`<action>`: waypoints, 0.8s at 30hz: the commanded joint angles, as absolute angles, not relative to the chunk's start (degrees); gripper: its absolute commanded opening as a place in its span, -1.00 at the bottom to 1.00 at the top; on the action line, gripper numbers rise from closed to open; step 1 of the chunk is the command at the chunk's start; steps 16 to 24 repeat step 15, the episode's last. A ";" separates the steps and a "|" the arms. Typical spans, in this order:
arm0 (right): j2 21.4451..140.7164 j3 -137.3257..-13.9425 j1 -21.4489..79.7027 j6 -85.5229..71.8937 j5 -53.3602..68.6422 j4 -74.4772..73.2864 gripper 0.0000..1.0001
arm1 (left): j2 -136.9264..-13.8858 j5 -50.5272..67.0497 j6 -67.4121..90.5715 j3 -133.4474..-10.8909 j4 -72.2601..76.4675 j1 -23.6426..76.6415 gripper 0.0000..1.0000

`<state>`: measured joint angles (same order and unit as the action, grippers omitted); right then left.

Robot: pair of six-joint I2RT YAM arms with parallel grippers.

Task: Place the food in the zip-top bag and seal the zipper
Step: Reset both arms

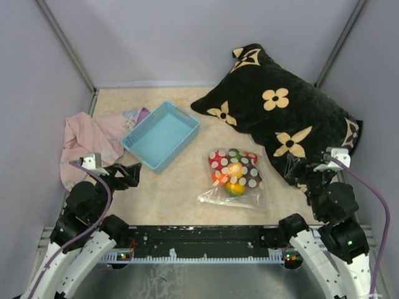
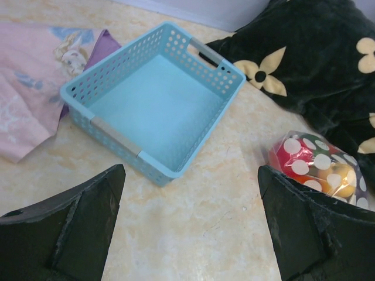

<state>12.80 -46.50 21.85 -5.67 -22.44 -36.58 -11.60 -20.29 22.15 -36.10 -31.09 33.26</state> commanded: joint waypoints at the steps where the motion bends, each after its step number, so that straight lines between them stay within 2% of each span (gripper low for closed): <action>1: 9.26 -44.56 21.62 -7.38 -23.21 -36.12 0.55 | -6.87 -23.62 25.45 -32.82 -34.57 33.13 1.00; 24: 6.91 -40.46 21.62 -8.42 -22.40 -34.16 0.58 | -6.08 -25.80 27.71 -32.39 -36.13 33.16 1.00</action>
